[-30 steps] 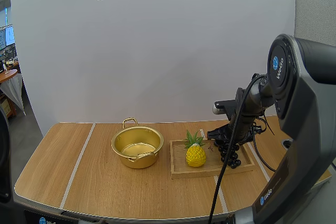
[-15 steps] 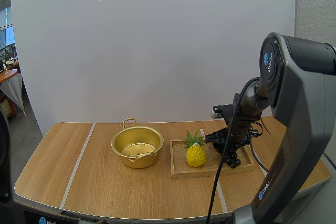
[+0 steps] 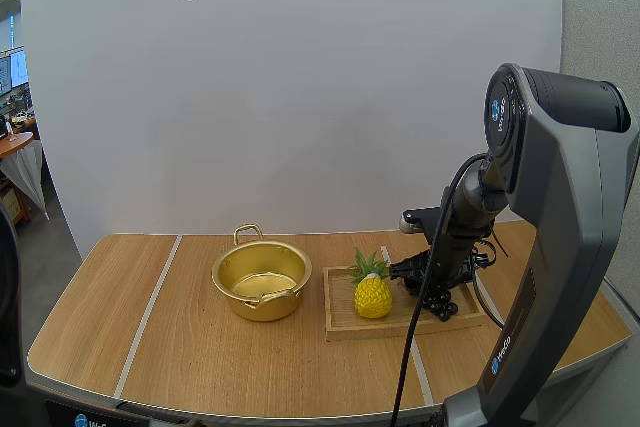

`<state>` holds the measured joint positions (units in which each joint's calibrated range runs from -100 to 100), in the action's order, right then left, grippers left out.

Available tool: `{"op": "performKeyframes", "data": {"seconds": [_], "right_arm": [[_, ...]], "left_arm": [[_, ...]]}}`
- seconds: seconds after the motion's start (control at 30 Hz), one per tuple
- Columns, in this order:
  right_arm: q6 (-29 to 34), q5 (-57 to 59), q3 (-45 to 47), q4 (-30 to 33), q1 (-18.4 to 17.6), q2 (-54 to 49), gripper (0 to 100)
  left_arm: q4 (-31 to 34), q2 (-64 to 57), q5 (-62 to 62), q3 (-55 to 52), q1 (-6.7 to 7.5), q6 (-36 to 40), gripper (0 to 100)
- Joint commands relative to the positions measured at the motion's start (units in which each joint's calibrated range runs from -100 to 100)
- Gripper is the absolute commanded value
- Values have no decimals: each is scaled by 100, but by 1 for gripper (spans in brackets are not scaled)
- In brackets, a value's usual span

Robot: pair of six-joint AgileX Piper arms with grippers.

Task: Open the pot, put the grape inside, and close it

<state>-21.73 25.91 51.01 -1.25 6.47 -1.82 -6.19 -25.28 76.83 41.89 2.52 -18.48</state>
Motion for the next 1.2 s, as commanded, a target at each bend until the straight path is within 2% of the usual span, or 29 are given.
{"op": "performKeyframes", "data": {"seconds": [0.0, 0.07, 0.1, 0.5, 0.9, 1.17], "right_arm": [[-68, 132, 7, 64, 25, 65, 44], [-68, 223, 7, 64, 25, 65, 9], [-68, 249, 7, 64, 25, 37, 0], [-68, 437, 7, 49, 25, -854, 0], [-68, 1070, -10, 30, 25, -2972, 0], [-80, 2677, -1106, -307, -144, -3872, 0]], "left_arm": [[48, -3, -215, 42, 12, 43, 0], [48, -3, -215, 42, 12, 43, 0], [48, -3, -215, 42, 12, 43, 0], [48, -3, -215, 42, 12, 43, 0], [48, -3, -215, 42, 12, 43, 0], [48, -3, -215, 42, 12, 43, 0]]}}
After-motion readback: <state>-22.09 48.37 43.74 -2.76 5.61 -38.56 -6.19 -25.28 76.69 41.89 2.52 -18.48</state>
